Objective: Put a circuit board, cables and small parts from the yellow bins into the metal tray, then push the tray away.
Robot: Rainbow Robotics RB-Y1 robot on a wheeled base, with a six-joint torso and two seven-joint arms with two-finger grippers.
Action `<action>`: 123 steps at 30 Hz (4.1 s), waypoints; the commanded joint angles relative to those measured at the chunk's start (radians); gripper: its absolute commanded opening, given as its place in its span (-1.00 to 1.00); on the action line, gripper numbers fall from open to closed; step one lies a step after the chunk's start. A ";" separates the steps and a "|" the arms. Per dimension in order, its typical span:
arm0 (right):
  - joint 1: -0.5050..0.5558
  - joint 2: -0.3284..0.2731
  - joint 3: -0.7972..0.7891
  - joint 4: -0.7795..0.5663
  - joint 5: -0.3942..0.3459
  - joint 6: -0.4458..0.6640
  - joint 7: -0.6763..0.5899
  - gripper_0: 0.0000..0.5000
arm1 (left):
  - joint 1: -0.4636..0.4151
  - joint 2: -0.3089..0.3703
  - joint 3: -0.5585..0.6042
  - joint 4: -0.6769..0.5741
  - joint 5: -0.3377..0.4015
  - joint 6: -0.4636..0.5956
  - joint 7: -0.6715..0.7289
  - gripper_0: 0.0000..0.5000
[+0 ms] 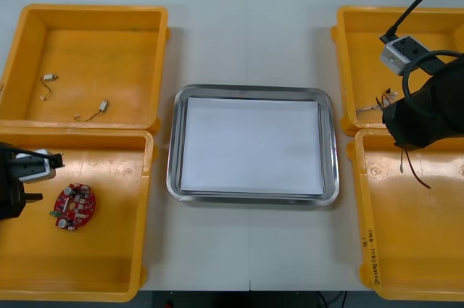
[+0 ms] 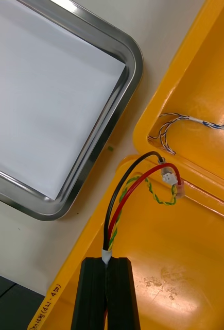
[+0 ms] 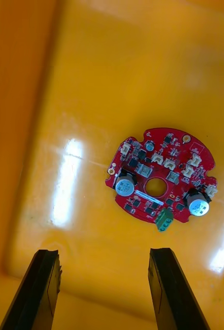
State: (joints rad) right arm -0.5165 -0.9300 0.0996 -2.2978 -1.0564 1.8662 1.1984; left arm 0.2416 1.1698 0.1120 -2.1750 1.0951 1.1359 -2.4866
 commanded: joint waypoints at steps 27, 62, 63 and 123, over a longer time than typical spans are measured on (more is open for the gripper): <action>-0.033 -0.018 0.008 -0.015 0.001 0.024 0.007 -1.00 | 0.036 0.143 -0.133 0.066 -0.009 -0.183 -0.219 1.00; -0.033 -0.004 0.008 -0.015 0.013 0.053 -0.016 -1.00 | -0.110 0.145 -0.405 0.169 -0.096 -0.309 -0.219 1.00; -0.033 -0.001 0.008 -0.015 0.015 0.054 -0.017 -1.00 | -0.110 0.145 -0.405 0.167 -0.098 -0.309 -0.219 1.00; -0.033 0.010 0.008 -0.015 -0.002 0.054 -0.016 -1.00 | -0.171 0.062 -0.222 0.066 -0.037 -0.018 -0.166 -1.00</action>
State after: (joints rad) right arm -0.5174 -0.9280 0.0998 -2.2978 -1.0517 1.9151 1.1976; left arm 0.0924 1.2583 -0.1657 -2.0530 1.0481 1.0776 -2.6924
